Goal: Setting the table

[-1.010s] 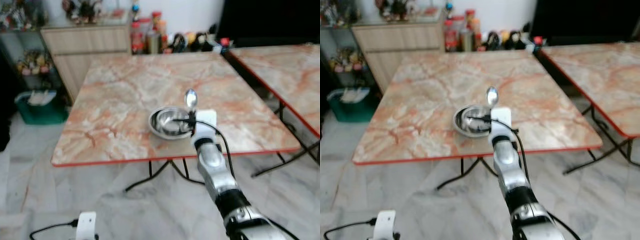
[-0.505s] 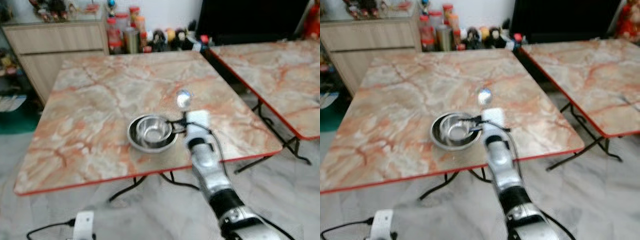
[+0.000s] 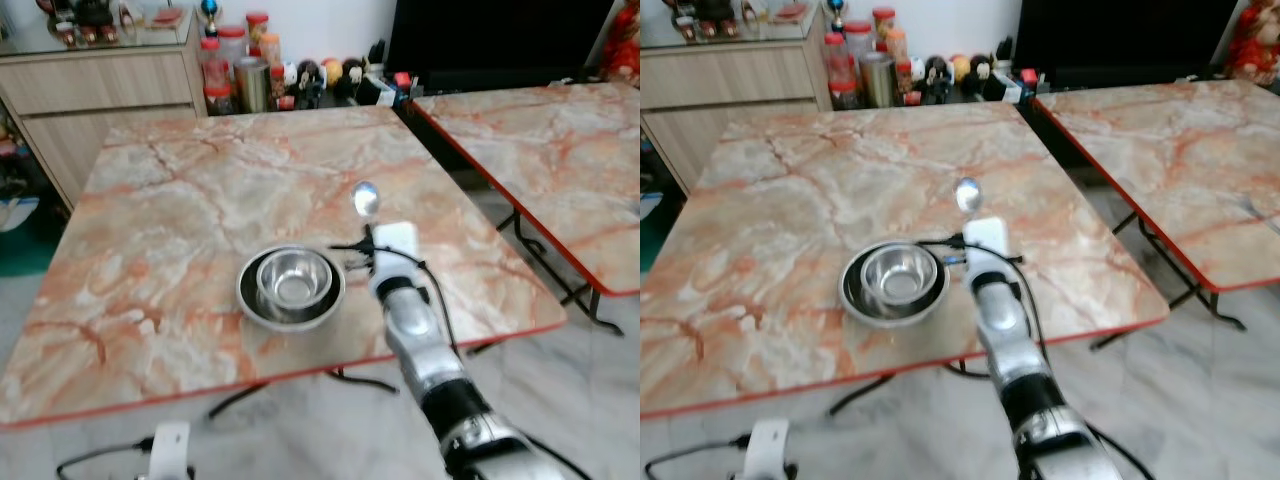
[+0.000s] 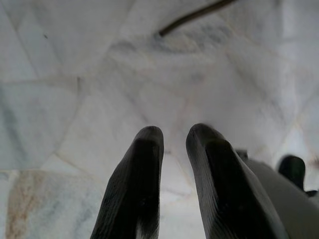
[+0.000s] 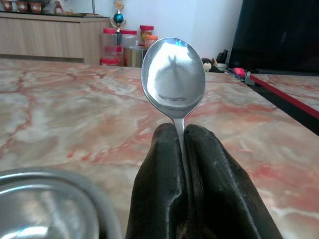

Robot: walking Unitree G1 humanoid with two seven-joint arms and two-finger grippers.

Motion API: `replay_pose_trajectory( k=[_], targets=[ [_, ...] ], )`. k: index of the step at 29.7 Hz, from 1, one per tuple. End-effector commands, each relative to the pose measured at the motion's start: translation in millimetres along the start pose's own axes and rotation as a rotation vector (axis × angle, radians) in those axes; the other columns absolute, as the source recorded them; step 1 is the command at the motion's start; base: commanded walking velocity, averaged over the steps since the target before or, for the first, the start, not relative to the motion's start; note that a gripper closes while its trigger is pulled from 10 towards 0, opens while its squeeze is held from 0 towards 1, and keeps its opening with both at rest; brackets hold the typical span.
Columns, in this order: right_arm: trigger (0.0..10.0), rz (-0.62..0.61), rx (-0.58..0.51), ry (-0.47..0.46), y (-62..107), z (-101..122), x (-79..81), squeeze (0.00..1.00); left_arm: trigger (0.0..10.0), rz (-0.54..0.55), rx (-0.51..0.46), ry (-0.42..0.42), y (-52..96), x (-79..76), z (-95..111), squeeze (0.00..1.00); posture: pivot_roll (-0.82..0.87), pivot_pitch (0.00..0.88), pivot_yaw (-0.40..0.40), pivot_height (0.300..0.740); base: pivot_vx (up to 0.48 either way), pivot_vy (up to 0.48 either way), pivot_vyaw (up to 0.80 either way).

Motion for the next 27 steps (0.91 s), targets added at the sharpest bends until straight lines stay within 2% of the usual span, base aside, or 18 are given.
replay_pose_trajectory(
  k=[1, 4, 13, 16, 19, 24, 27],
  targets=[
    [10.0, -0.023, 0.009, -0.012, 0.5, -3, -9.1, 0.00, 10.0, -0.008, 0.011, 0.011, 0.3, -4.5, -4, 0.00, -0.05, 0.018, -0.006, 0.740, 0.311, 0.000, 0.00],
    [10.0, -0.025, 0.007, -0.014, 0.9, -4, -9.9, 0.00, 10.0, -0.008, 0.010, 0.014, 0.3, -4.8, -4, 0.00, -0.05, 0.018, -0.007, 0.740, 0.295, 0.000, 0.00],
    [10.0, -0.013, 0.008, -0.016, 4.0, -5, -8.6, 0.00, 10.0, -0.008, 0.005, 0.020, 0.3, -5.4, -4, 0.00, -0.05, 0.021, -0.009, 0.740, 0.000, 0.000, 0.00],
    [10.0, 0.002, 0.023, -0.018, 7.2, -10, -7.3, 0.00, 10.0, -0.008, 0.008, 0.022, 0.4, -5.3, -5, 0.00, -0.05, 0.022, -0.009, 0.740, 0.000, 0.000, 0.00],
    [10.0, -0.001, 0.048, -0.063, 7.5, -13, -9.1, 0.00, 10.0, -0.009, 0.013, 0.020, 0.5, -5.3, -6, 0.00, -0.05, 0.022, -0.009, 0.740, 0.000, 0.000, 0.00],
    [10.0, 0.005, 0.055, -0.060, 6.2, -14, -11.6, 0.00, 10.0, -0.010, 0.014, 0.019, 0.4, -5.4, -6, 0.00, -0.05, 0.024, -0.008, 0.740, 0.000, 0.000, 0.00],
    [10.0, 0.044, 0.107, -0.083, 7.1, -22, -10.2, 0.00, 10.0, -0.011, 0.014, 0.018, 0.4, -5.3, -5, 0.00, -0.05, 0.023, -0.009, 0.740, 0.000, 0.000, 0.00]
  ],
)
Point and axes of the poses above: a point about 5 cm out from each wrist's last joint towards the gripper, its own y axis pointing back from the gripper into the wrist, its own z axis along the axis of the wrist's last joint, x = y × z, the point moved 1 cm from there along -y, pointing out of the wrist towards the gripper, and after that the axes turned 15 degrees about y, right-handed, at the moved point
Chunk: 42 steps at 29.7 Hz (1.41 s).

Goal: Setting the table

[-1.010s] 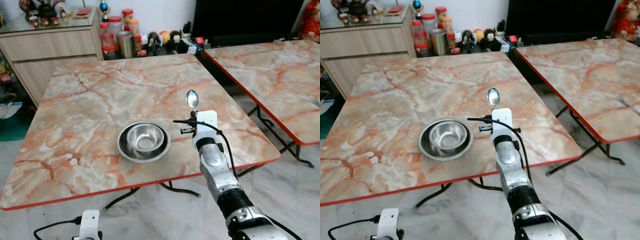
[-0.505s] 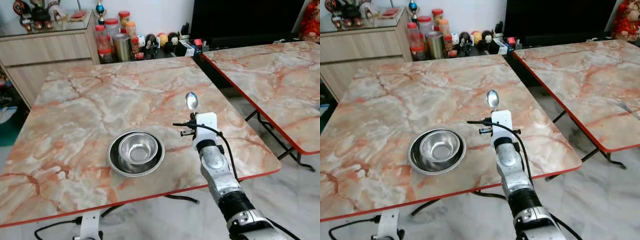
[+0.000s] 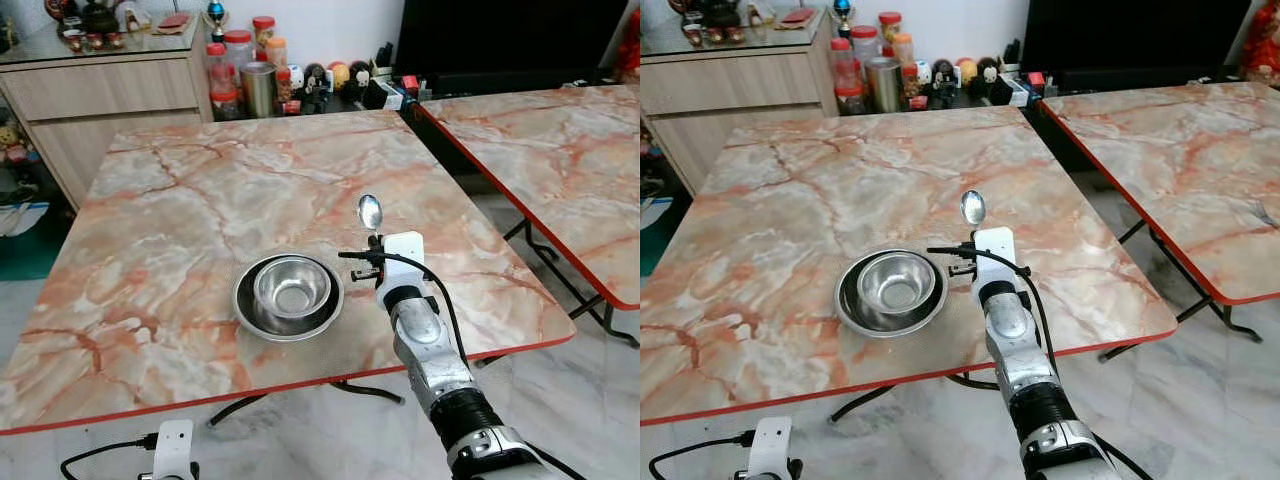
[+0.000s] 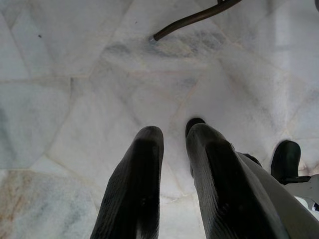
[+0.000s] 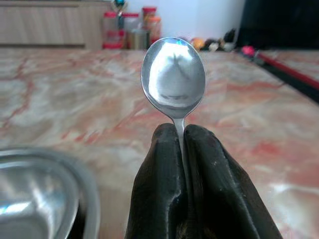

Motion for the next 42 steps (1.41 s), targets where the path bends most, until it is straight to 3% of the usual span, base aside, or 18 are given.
replay_pose_trajectory(
  k=[1, 11, 14, 26, 42],
  targets=[
    [10.0, 0.001, 0.017, -0.020, -1.0, -2, -4.7, 0.00, 10.0, 0.004, 0.006, 0.012, 0.3, 1.4, -2, 0.00, -0.05, 0.024, -0.010, 0.740, 0.000, 0.000, 0.00],
    [10.0, 0.021, 0.069, -0.016, -1.0, -11, -16.4, 0.00, 10.0, 0.001, 0.006, 0.009, 0.2, 1.7, -1, 0.00, -0.05, 0.024, -0.006, 0.740, 0.000, 0.000, 0.00],
    [10.0, 0.034, 0.130, -0.001, 0.4, -22, -20.8, 0.00, 10.0, -0.002, 0.006, 0.006, 0.1, 1.1, -1, 0.00, -0.05, 0.025, -0.006, 0.740, 0.000, 0.000, 0.00],
    [10.0, 0.084, 0.183, 0.021, 3.3, -33, -19.6, 0.00, 10.0, -0.004, 0.011, -0.003, 0.2, 1.2, -2, 0.00, -0.05, 0.028, -0.004, 0.740, 0.000, 0.000, 0.00],
    [10.0, 0.147, 0.223, 0.029, 3.1, -39, -5.4, 0.00, 10.0, 0.000, 0.019, -0.002, 0.5, 1.2, -4, 0.00, -0.05, 0.029, -0.011, 0.740, 0.000, 0.000, 0.00]
  ],
)
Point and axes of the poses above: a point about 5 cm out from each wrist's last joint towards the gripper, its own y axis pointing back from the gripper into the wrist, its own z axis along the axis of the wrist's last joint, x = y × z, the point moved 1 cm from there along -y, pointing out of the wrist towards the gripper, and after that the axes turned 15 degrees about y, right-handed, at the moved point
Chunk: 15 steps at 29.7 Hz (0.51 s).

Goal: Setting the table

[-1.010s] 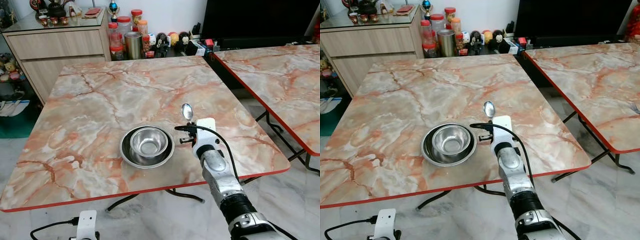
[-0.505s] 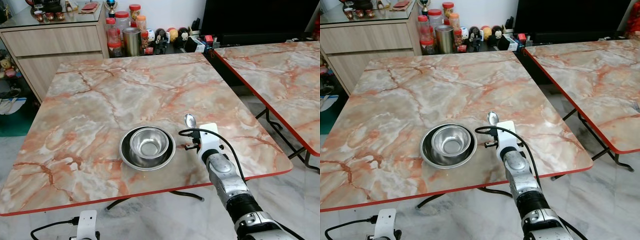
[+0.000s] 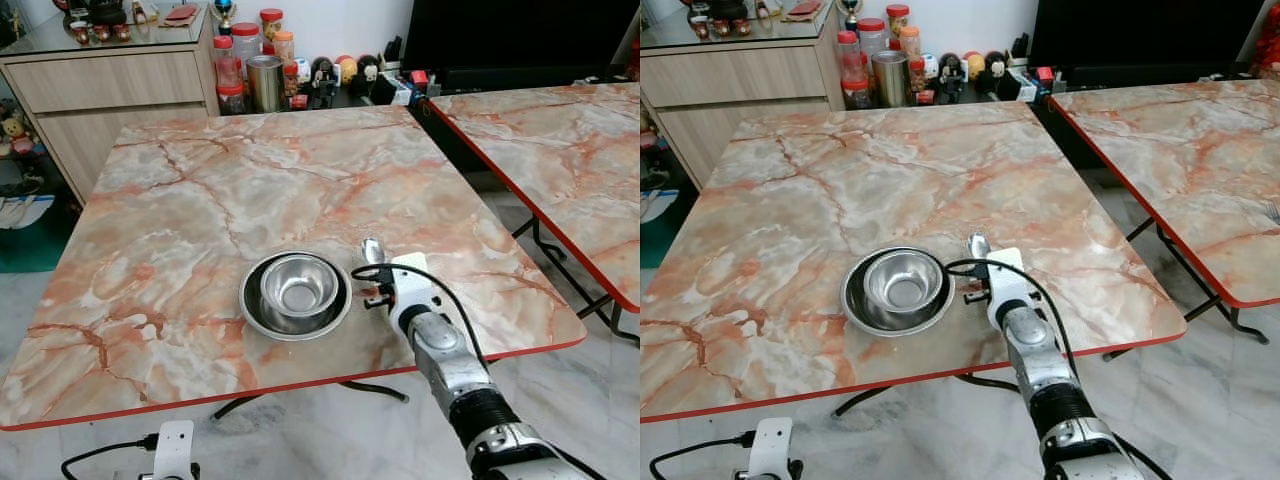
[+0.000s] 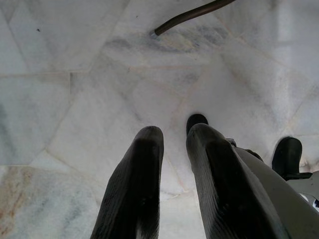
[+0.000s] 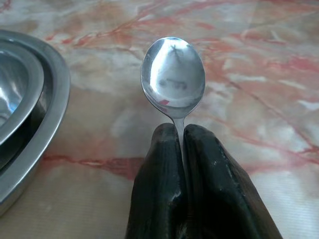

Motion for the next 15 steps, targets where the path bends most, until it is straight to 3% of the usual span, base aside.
replay_pose_trajectory(
  k=[1, 15],
  targets=[
    [10.0, 0.008, -0.006, 0.010, -2.4, 5.8, 0.8, 0.00, 10.0, 0.005, 0.015, 0.001, 0.5, 1.5, -3.6, 0.00, -0.05, 0.029, -0.011, 0.740, 0.000, 0.000, 0.00],
    [10.0, 0.001, 0.023, 0.013, -7.2, 7.6, 5.0, 0.00, 10.0, 0.009, 0.018, 0.005, 0.5, 0.9, -4.5, 0.00, -0.04, 0.028, -0.018, 0.740, 0.000, 0.000, 0.00]
  ],
)
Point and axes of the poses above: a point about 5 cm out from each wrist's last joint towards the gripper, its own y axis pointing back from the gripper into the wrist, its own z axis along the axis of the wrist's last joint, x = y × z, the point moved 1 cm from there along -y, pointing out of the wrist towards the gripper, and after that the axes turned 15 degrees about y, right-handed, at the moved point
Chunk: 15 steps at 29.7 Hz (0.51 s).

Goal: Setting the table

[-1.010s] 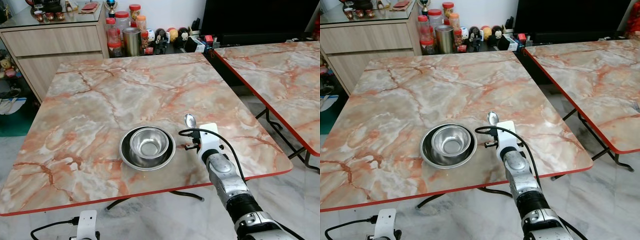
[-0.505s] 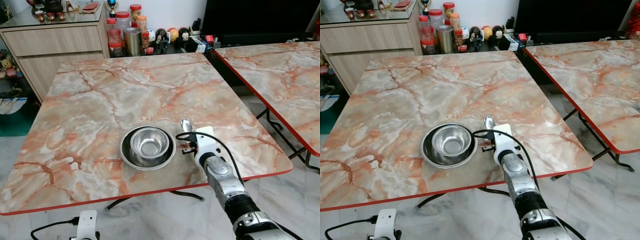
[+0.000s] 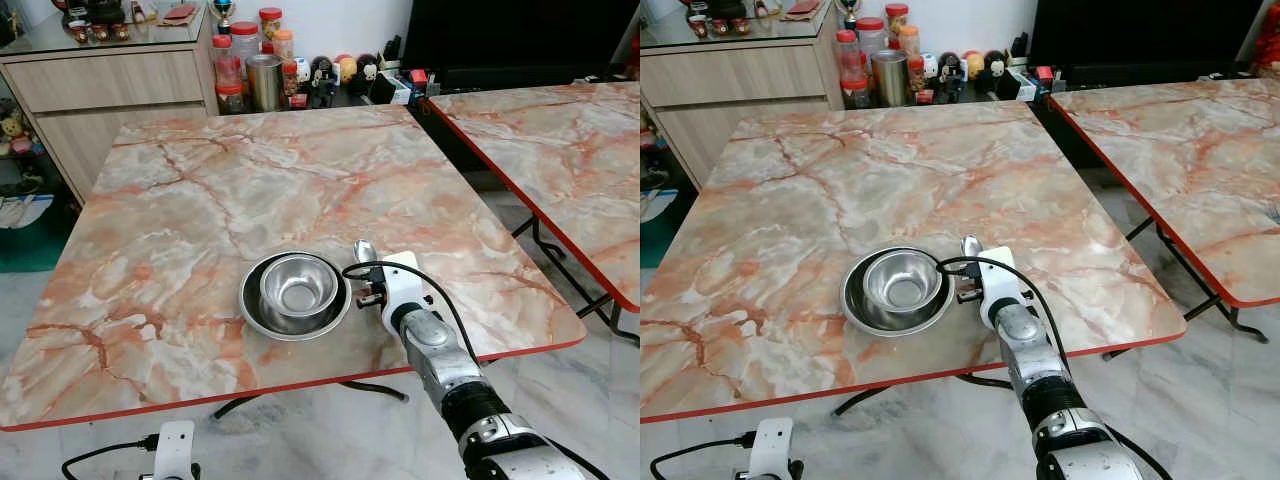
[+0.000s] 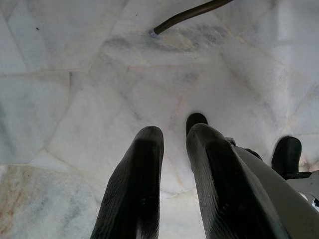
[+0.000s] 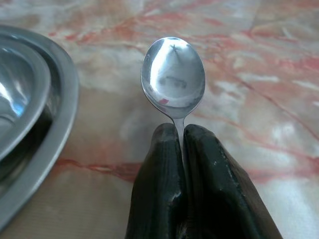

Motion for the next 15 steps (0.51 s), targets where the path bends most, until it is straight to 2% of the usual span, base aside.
replay_pose_trajectory(
  k=[1, 15],
  targets=[
    [10.0, -0.003, 0.001, 0.005, -1.9, 3.6, 0.3, 0.00, 10.0, 0.009, 0.016, 0.004, 0.5, 1.5, -3.9, 0.00, -0.04, 0.028, -0.018, 0.740, 0.000, 0.000, 0.00],
    [10.0, 0.000, 0.022, 0.008, -1.8, -2.3, 0.3, 0.00, 10.0, 0.009, 0.019, 0.004, 0.4, 0.7, -4.2, 0.00, -0.04, 0.028, -0.018, 0.740, 0.000, 0.000, 0.00]
  ],
)
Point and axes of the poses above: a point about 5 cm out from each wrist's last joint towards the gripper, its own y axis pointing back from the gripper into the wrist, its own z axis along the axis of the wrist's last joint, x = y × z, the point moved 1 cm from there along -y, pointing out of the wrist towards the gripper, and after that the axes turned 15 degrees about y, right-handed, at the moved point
